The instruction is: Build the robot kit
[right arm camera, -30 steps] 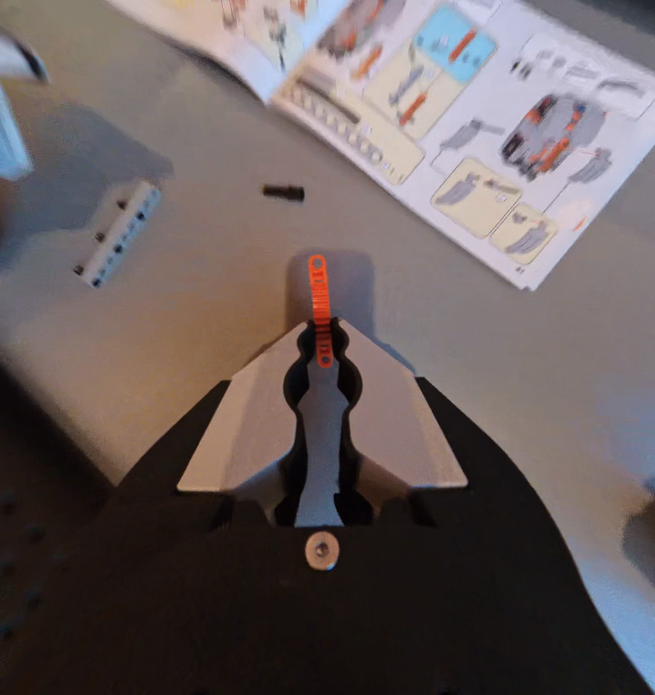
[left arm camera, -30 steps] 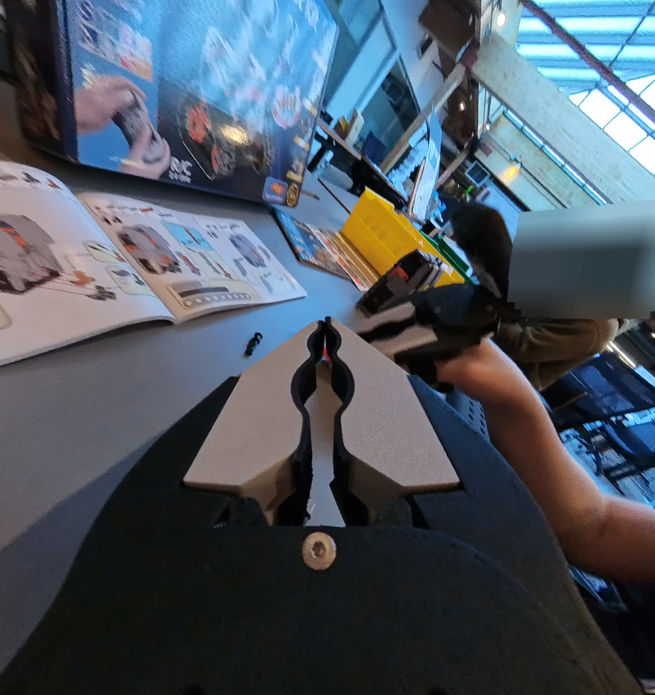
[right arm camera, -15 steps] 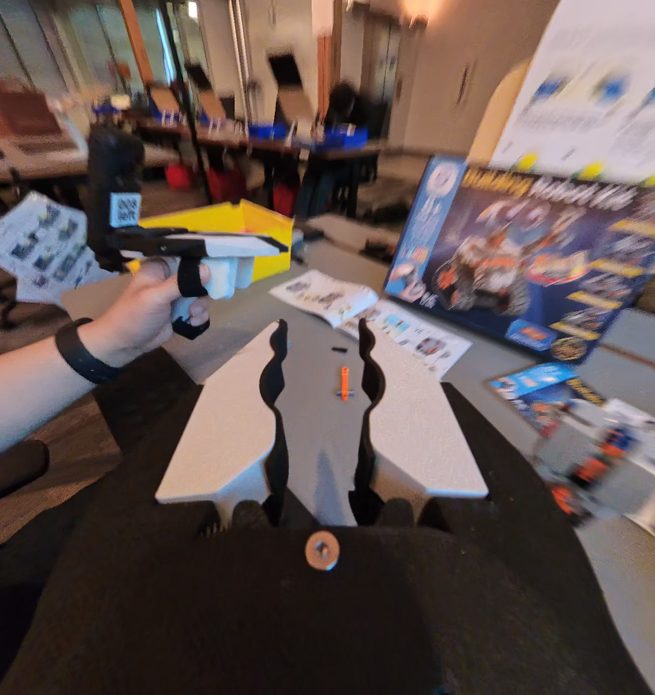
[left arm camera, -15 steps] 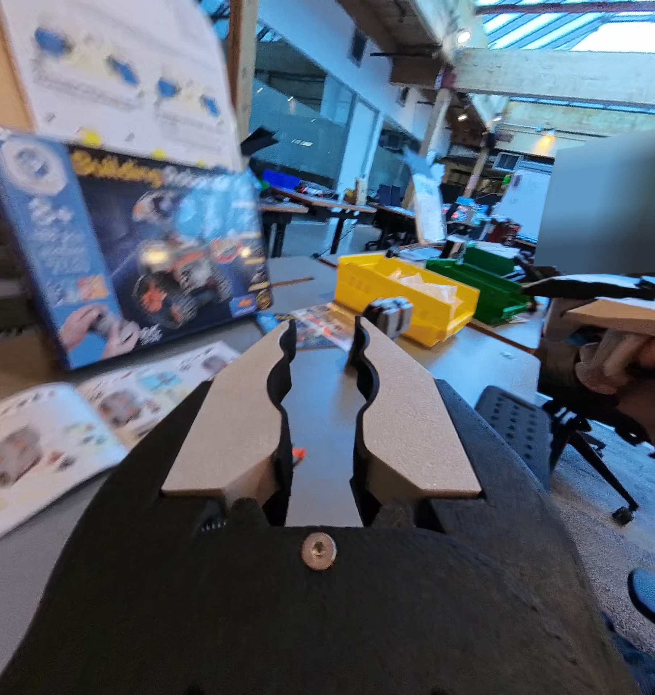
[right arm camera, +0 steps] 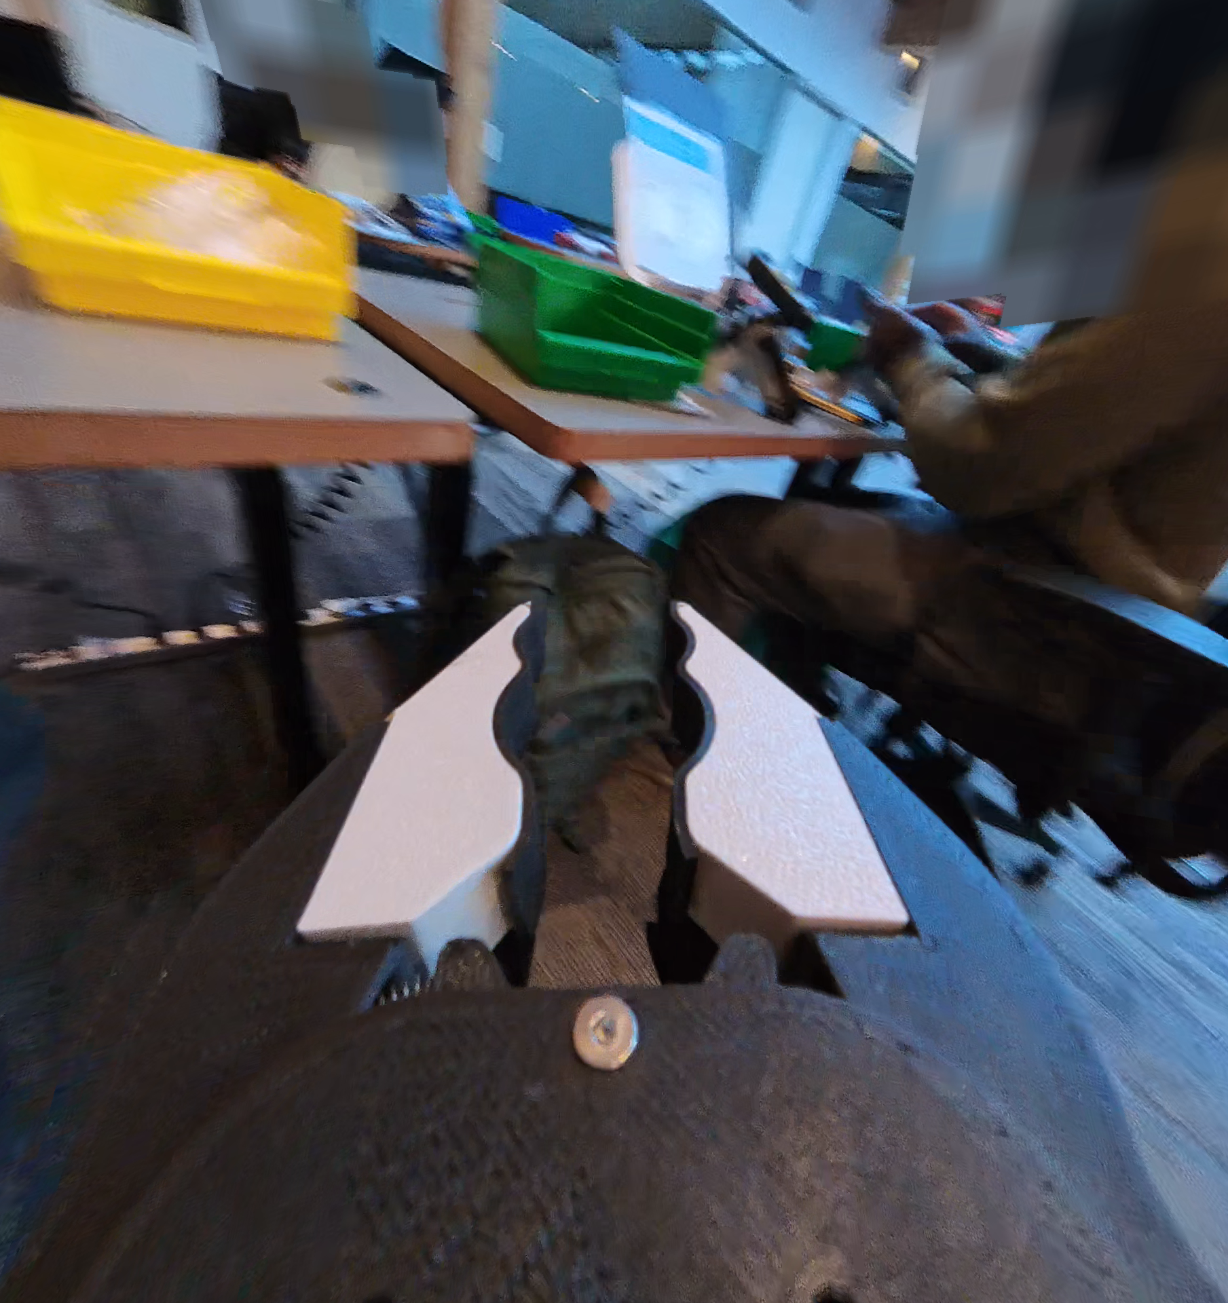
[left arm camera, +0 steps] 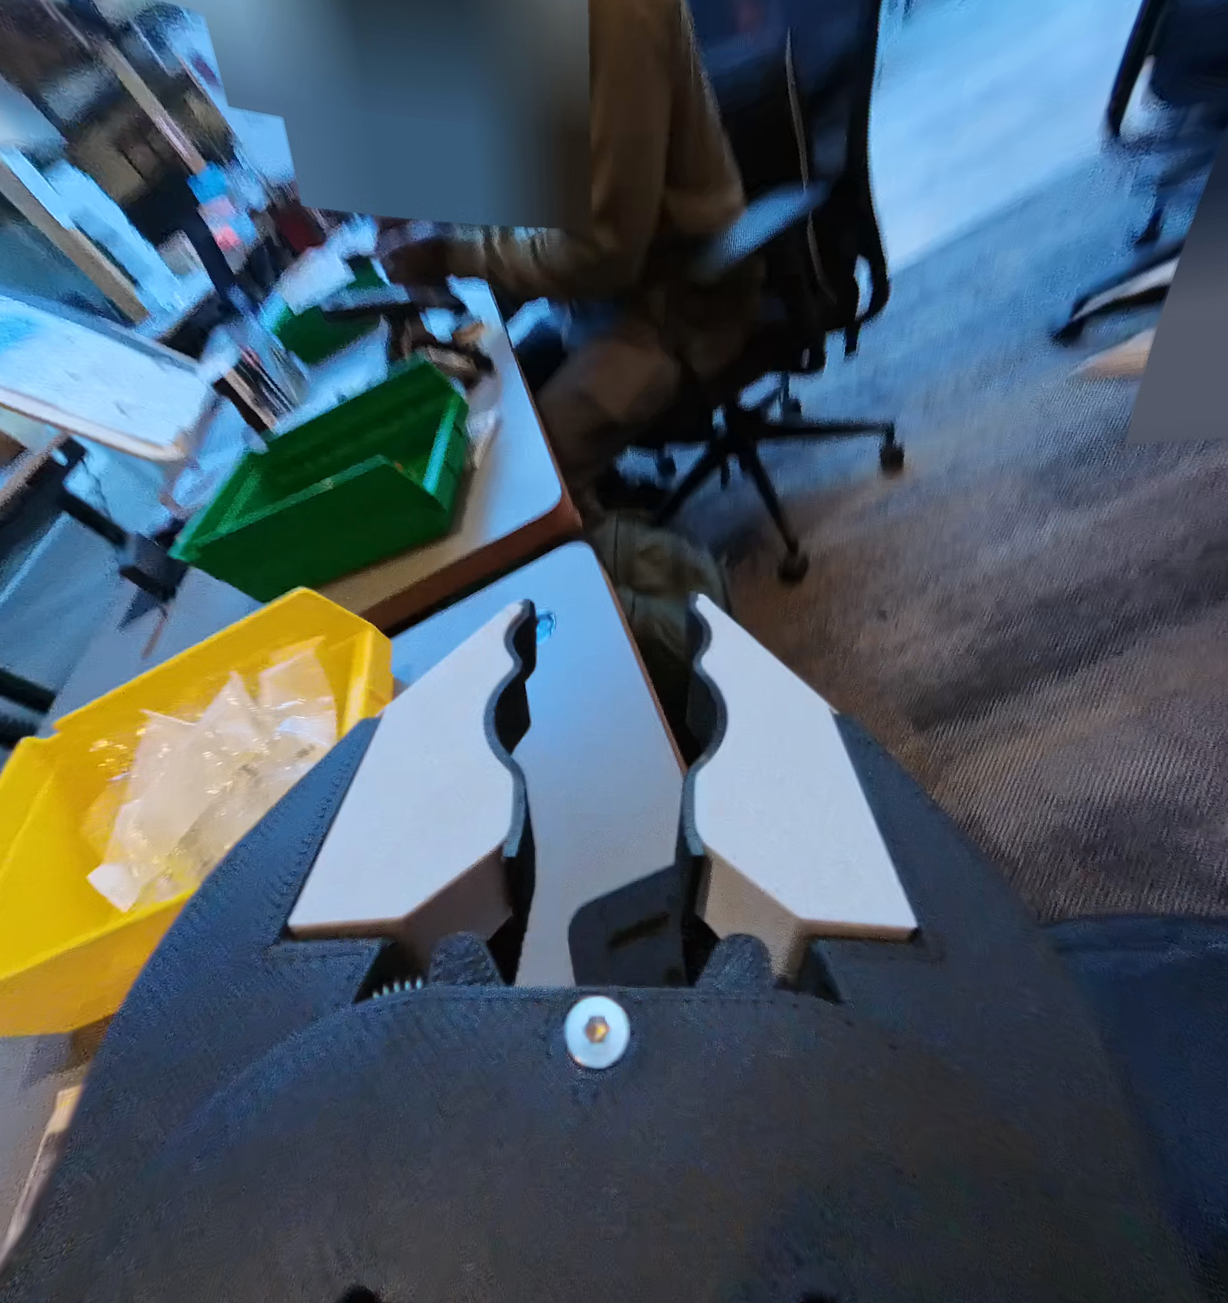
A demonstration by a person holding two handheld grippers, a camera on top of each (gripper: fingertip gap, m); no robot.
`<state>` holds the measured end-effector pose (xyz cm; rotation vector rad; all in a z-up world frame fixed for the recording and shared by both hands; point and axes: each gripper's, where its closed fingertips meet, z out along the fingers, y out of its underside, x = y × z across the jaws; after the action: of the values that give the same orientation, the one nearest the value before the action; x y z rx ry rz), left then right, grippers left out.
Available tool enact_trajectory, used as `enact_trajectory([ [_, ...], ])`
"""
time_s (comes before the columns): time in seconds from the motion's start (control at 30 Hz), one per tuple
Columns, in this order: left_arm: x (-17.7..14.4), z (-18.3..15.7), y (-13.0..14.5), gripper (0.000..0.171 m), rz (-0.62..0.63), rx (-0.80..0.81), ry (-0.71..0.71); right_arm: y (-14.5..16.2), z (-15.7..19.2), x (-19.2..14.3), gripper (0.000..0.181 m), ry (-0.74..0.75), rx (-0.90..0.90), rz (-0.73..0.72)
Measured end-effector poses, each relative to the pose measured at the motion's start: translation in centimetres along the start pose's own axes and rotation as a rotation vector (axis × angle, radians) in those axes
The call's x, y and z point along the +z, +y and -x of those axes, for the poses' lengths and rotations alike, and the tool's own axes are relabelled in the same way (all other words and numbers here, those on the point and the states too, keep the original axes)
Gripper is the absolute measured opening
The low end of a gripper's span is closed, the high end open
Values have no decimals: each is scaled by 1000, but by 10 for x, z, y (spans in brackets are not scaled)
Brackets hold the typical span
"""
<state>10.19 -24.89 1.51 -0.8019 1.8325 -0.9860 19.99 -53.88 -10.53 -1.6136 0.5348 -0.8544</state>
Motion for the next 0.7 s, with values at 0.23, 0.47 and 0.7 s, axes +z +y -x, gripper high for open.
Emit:
enact_trajectory([
  [0.23, 139, 7, 77, 51, 238, -225, 78, 125, -77, -26, 32, 204, 85, 281],
  [0.47, 173, 58, 95, 79, 172, -125, -233, 288, -135, 2, 32, 323, 235, 517],
  [0.7, 174, 76, 113, 78, 225, -187, -321, 473, -146, 91, 25, 359, 414, 609],
])
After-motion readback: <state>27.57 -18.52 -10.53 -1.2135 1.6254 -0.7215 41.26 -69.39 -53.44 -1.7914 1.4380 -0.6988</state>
